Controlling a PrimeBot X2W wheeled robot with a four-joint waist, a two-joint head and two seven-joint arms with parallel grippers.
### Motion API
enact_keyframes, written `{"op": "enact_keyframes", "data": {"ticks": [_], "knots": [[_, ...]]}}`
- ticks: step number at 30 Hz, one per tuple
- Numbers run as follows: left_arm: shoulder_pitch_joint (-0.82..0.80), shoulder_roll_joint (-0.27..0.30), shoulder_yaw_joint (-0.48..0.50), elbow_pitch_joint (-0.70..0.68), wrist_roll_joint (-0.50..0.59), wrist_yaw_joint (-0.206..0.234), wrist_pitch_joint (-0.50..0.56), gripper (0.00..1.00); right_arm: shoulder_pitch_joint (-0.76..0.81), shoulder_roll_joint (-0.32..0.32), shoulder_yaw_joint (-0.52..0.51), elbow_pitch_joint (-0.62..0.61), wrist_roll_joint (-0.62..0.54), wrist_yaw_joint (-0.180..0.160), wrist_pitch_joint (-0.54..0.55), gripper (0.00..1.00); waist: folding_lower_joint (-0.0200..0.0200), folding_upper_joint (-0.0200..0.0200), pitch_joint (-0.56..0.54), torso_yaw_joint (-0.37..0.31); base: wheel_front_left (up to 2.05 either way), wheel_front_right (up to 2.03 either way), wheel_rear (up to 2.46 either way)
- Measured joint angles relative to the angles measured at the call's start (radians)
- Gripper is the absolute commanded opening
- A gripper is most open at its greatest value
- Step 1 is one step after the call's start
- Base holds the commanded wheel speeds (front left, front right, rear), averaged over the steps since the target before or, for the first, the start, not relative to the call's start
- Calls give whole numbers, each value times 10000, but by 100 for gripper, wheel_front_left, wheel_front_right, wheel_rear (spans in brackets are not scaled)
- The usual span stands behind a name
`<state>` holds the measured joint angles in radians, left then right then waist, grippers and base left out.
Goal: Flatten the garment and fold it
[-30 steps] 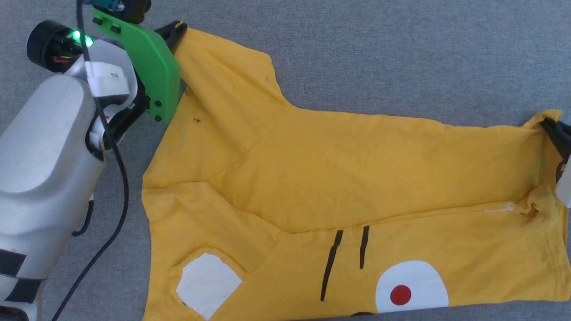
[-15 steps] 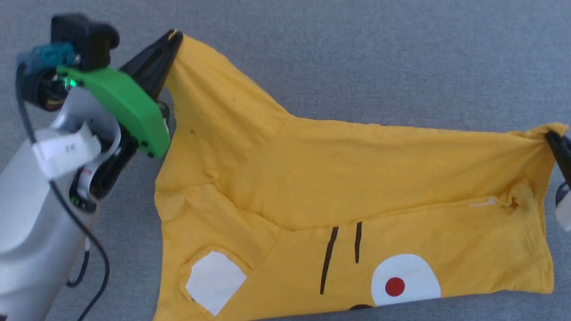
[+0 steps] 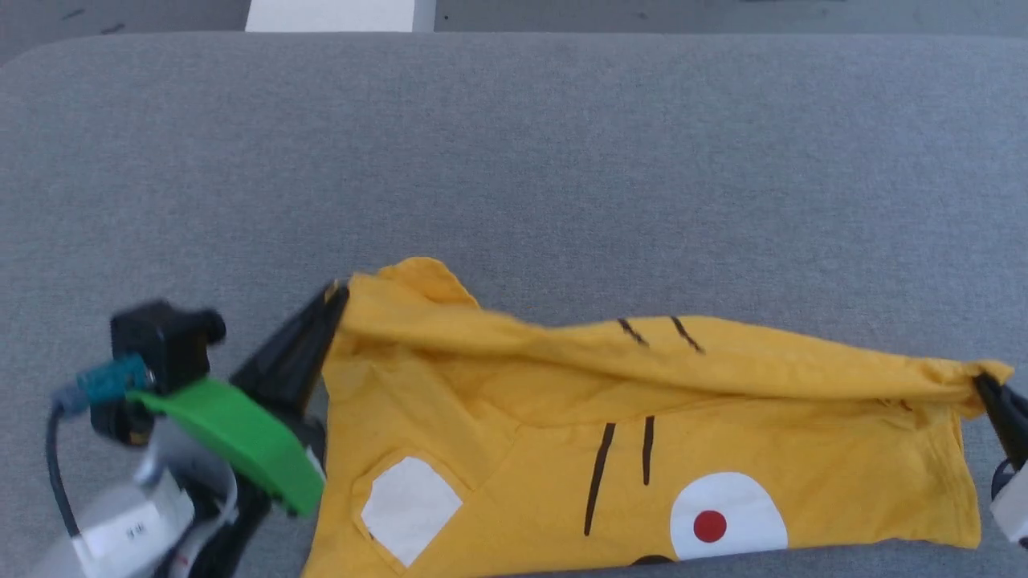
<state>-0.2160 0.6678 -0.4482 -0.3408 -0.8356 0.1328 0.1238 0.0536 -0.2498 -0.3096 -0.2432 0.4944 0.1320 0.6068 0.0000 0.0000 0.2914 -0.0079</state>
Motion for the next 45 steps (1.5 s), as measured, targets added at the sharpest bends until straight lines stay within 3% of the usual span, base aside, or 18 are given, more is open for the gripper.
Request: {"op": "enact_keyframes", "data": {"ticks": [5, 11, 12, 13, 14, 15, 17, 24, 28, 32, 38, 45], "knots": [[1414, 19, -389, 362, -111, 211, -123, 0, 622, 148, 54, 105, -138, 0, -15, 0, 0, 0, -195, 136, 0, 0, 0], [1750, -313, -932, 1467, -199, 84, -140, 0, 761, 215, 345, 681, -426, 0, -192, 0, 0, 0, -391, 191, 0, 0, 0], [1741, -412, -995, 1687, -196, 73, -153, 0, 753, 213, 384, 790, -493, 0, -242, 40, 0, 0, -433, 190, 0, 0, 0], [1739, -472, -1072, 1848, -196, 19, -153, 0, 753, 207, 414, 872, -548, 0, -286, 93, 0, 0, -468, 188, 0, 0, 0], [1739, -579, -1143, 2038, -194, -8, -188, 19, 748, 203, 445, 972, -598, 0, -349, 100, 0, 0, -517, 181, 0, 0, 0], [1732, -715, -1158, 2194, -192, -10, -284, 35, 738, 209, 449, 1051, -648, 0, -405, 100, 0, 0, -568, 172, 0, 0, 0], [1708, -894, -1170, 2408, -167, -4, -431, 100, 714, 199, 458, 1116, -685, 0, -441, 100, 0, 0, -671, 150, 0, 0, 0], [1707, -1415, -347, 2328, 48, 504, -2324, 100, 708, 247, 56, 596, -637, 0, -458, 100, 0, 0, -1101, 46, 0, 0, 0], [1860, -1476, 305, 1927, 1039, 1538, -3501, 100, 706, 527, -477, 385, -943, 0, -543, 100, 0, 0, -1292, -42, 0, 0, 0], [2304, -1887, 767, 1216, 2027, 2295, -3764, 100, 709, 961, -725, 514, -1333, 0, -539, 100, 0, 0, -1352, -33, 0, 0, 0], [2881, -2247, 888, 658, 3233, 2694, -3776, 100, 702, 1145, -665, 957, -1624, 0, -539, 100, 0, 0, -1178, 112, 0, 0, 0], [2871, -2290, 832, 562, 3893, 2721, -3776, 100, 392, 909, -380, 2057, -1877, 0, -627, 100, 0, 0, -784, 338, 0, 0, 0]]}}
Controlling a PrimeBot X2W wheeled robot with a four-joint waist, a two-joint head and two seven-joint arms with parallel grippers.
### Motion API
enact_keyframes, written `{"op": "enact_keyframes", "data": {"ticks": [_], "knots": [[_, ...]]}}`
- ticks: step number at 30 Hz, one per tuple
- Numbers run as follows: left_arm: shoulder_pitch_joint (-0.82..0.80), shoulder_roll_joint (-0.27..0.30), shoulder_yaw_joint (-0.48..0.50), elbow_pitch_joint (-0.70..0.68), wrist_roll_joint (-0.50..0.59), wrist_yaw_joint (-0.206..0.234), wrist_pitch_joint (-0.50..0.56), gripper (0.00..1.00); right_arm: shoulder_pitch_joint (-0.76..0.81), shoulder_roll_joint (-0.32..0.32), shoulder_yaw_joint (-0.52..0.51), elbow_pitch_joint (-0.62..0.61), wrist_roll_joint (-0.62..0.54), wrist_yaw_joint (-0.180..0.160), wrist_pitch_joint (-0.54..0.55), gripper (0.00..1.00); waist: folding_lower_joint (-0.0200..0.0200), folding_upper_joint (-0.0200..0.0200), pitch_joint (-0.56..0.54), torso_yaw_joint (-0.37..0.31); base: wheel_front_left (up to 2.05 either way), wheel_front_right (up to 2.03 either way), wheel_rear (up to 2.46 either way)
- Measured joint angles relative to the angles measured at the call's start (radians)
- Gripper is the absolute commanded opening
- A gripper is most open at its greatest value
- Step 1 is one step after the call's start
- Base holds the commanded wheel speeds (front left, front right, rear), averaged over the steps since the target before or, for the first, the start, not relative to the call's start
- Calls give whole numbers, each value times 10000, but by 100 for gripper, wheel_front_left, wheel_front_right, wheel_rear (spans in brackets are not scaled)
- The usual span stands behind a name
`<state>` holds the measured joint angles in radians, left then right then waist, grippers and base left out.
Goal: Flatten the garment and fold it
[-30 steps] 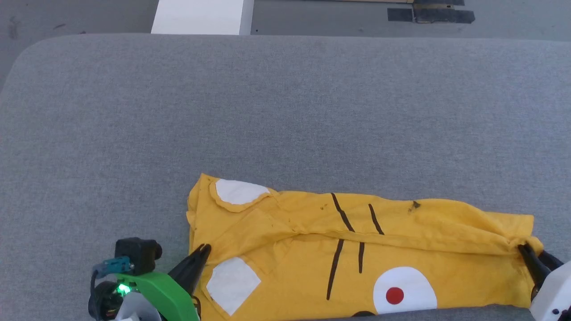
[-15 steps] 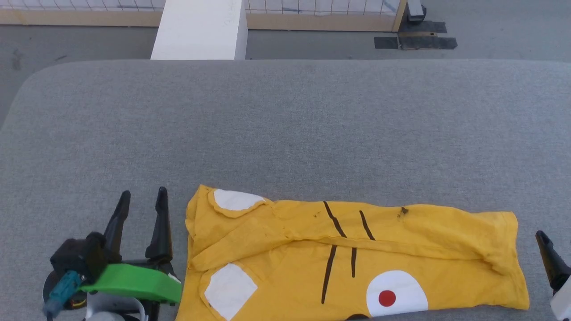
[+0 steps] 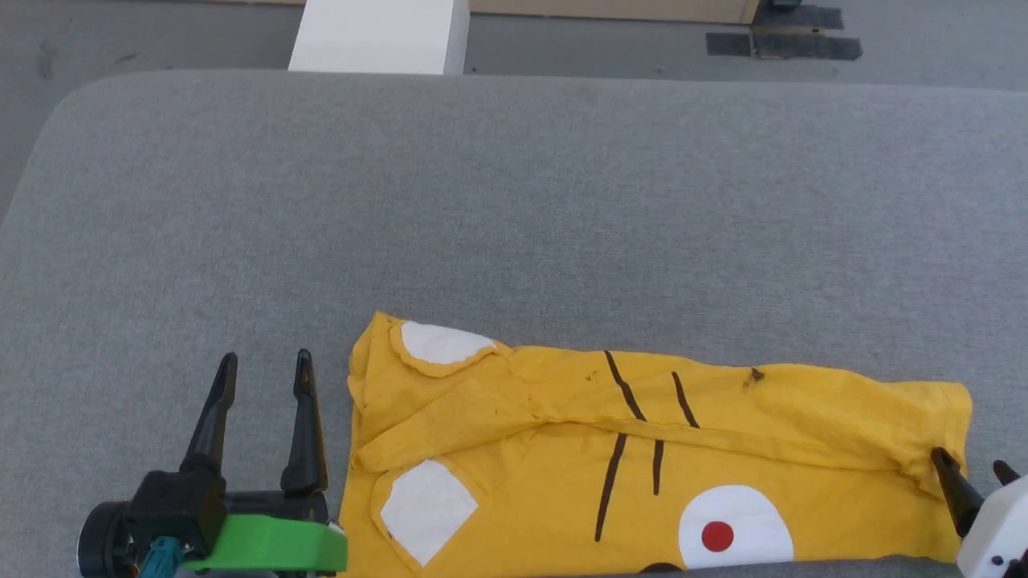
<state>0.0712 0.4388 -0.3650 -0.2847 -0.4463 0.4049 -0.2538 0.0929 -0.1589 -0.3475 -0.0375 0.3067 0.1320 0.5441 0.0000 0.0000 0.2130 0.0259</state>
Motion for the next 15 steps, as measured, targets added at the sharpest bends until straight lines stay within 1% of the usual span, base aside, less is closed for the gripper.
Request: {"op": "enact_keyframes", "data": {"ticks": [6, 7, 8, 11, 15], "knots": [[-149, 19, -121, -31, 439, 2, 2, 100, -378, -257, 286, 1039, 40, 0, 27, 100, 0, 0, 331, 269, 0, 0, 0], [-175, 19, -146, -29, 454, 2, 13, 100, -410, -326, 332, 1118, 130, 0, 136, 46, 0, 0, 362, 325, 0, 0, 0], [-194, 15, -165, -29, 470, 10, 17, 100, -435, -416, 332, 1158, 219, 0, 226, 0, 0, 0, 385, 376, 0, 0, 0], [-207, 12, -192, -13, 468, 12, 17, 100, -524, -585, 378, 1206, 435, 0, 380, 0, 0, 0, 388, 488, 0, 0, 0], [-197, -2, -199, 38, 453, 69, 17, 100, -572, -575, 146, 1294, 579, 8, 347, 0, 0, 0, 217, 512, 0, 0, 0]]}}
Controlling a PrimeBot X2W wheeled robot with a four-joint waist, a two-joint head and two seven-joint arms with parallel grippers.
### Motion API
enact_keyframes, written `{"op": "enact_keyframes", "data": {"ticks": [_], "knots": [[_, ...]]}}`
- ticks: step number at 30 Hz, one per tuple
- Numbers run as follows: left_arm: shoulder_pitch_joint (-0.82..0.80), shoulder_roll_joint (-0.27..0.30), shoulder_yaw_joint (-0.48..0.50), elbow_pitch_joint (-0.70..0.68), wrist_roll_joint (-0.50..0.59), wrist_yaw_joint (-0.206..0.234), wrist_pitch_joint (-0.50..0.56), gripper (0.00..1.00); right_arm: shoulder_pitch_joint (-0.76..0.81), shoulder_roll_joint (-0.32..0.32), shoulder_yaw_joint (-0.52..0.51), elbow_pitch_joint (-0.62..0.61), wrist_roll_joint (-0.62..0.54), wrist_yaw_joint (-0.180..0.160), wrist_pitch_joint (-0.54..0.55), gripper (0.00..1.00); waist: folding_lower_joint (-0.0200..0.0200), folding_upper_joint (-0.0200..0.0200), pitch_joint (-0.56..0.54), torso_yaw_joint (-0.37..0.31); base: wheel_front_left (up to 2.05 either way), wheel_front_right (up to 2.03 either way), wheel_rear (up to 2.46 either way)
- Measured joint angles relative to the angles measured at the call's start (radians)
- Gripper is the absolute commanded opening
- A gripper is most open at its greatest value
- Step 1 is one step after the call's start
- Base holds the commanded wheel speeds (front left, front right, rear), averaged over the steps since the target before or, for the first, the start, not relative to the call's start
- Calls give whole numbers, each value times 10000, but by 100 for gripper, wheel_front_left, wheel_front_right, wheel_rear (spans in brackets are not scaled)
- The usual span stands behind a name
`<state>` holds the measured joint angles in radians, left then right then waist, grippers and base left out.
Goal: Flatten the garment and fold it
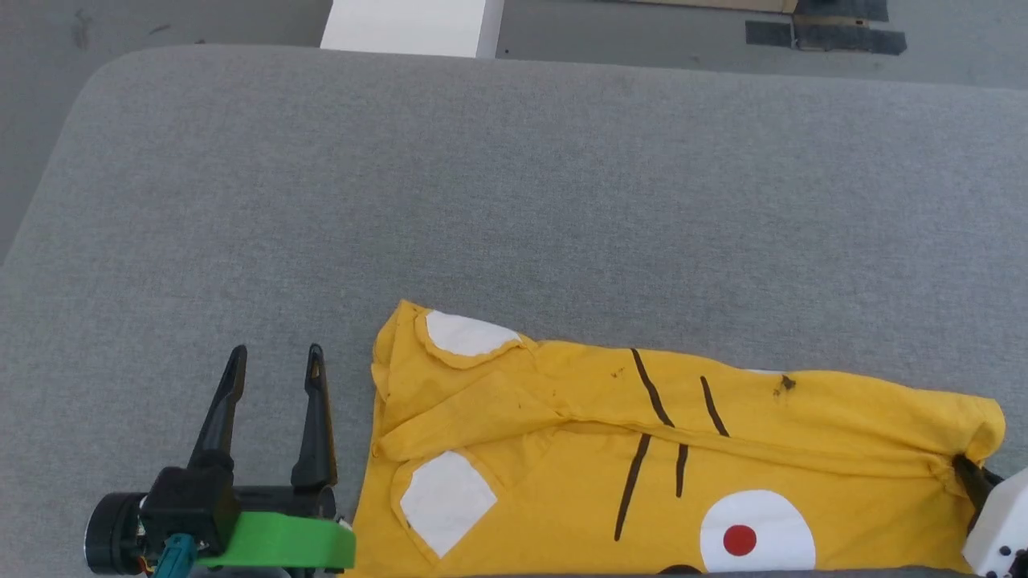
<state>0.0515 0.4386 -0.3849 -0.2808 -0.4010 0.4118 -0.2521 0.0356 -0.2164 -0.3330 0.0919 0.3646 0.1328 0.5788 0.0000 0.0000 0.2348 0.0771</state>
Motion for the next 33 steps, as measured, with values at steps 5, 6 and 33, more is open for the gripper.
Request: {"op": "enact_keyframes", "data": {"ticks": [5, 6, 33], "knots": [[47, -4, -8, 35, -36, 23, 0, 100, 3, -360, -723, 98, -303, 0, -88, 0, 0, 1, -264, -20, 0, 0, 0], [56, -2, -8, 35, -36, 27, 0, 100, 3, -514, -965, 98, -408, 0, -128, 0, 0, 0, -312, -31, 0, 0, 0], [196, -351, -226, 765, -510, -499, -6, 100, -44, 178, 3873, -4537, 1388, -6, 3035, 0, 0, 0, -1283, 18, 0, 0, 0]]}}
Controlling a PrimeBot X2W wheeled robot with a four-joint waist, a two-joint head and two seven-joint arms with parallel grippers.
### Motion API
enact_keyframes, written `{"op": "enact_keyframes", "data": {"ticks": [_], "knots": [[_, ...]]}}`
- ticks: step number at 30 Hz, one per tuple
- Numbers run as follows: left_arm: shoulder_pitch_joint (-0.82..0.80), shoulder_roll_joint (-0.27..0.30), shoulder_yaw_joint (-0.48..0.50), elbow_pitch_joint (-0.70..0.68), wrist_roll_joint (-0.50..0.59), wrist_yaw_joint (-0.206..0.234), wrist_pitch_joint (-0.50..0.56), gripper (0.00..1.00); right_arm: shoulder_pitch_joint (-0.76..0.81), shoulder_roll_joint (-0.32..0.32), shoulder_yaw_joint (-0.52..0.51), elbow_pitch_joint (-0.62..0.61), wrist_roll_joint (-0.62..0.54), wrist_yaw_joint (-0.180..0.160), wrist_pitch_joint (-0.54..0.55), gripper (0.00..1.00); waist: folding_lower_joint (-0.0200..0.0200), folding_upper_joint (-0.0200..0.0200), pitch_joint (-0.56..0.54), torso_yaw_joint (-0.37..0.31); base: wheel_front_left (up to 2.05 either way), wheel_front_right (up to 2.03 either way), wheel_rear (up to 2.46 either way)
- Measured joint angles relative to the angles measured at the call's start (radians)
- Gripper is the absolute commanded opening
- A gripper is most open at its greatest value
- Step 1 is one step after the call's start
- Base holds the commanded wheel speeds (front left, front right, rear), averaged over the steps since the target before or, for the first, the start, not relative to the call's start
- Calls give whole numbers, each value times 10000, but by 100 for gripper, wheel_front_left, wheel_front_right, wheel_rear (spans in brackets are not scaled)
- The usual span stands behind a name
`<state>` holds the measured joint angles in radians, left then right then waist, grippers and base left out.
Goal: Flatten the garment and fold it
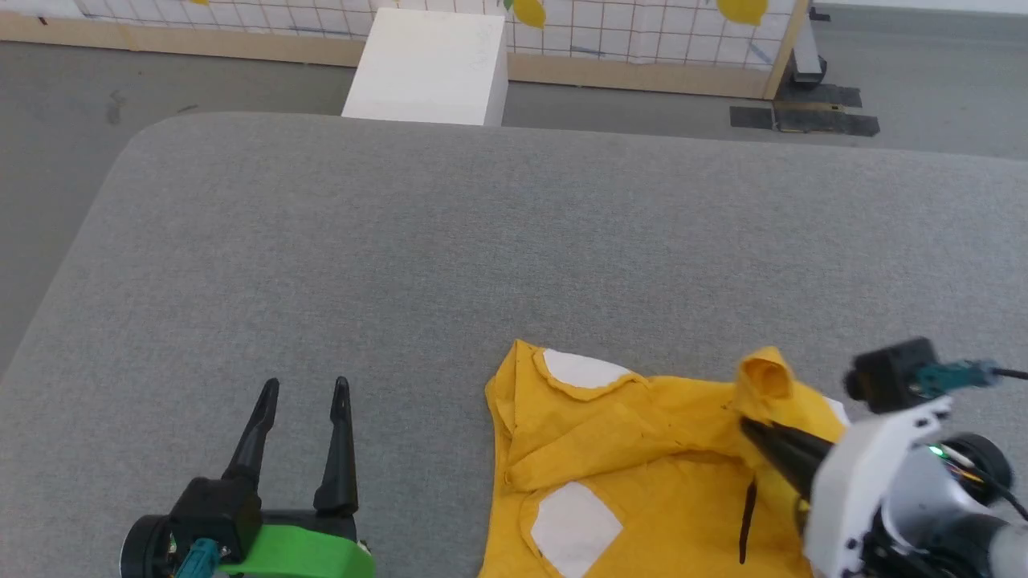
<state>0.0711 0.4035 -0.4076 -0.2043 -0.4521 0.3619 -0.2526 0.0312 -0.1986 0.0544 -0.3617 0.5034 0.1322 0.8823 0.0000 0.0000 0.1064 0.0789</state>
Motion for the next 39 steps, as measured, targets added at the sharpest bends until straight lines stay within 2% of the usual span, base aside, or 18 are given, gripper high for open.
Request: {"op": "enact_keyframes", "data": {"ticks": [8, 15, 24, 25, 26, 27, 33, 39], "knots": [[59, -2, -59, 54, -113, -15, 2, 100, -1398, 798, 1674, 1248, -163, -2, -305, 0, 0, 0, -134, 267, 0, 0, 0], [92, -19, -188, 44, -148, -63, 8, 100, -2476, 1331, 2713, 3555, -729, -2, -1183, 0, 0, 0, -17, 500, 0, 0, 0], [-40, -314, -426, 336, -173, -194, 19, 100, -3600, 1473, 3547, 6869, -1298, 0, -2405, 0, 0, 0, 143, 936, 0, 0, 0], [-63, -334, -460, 368, -173, -213, 19, 100, -3685, 1478, 3609, 7160, -1352, -2, -2431, 32, 0, 0, 142, 983, 0, 0, 0], [-98, -355, -504, 414, -174, -234, 19, 100, -3784, 1467, 3701, 7492, -1419, -2, -2500, 49, 0, 0, 135, 1041, 0, 0, 0], [-130, -378, -531, 456, -176, -259, 19, 100, -3870, 1471, 3781, 7770, -1438, -2, -2592, 100, 0, 0, 125, 1097, 0, 0, 0], [-220, -430, -560, 652, -234, -313, 19, 100, -4381, 1488, 4176, 8677, -1333, 0, -2769, 100, 0, 0, -1, 1231, 0, 0, 0], [-208, -403, -508, 650, -291, -311, 19, 100, -4822, 1490, 4610, 8218, -399, 0, -2472, 100, 0, 0, -116, 985, 0, 0, 0]]}}
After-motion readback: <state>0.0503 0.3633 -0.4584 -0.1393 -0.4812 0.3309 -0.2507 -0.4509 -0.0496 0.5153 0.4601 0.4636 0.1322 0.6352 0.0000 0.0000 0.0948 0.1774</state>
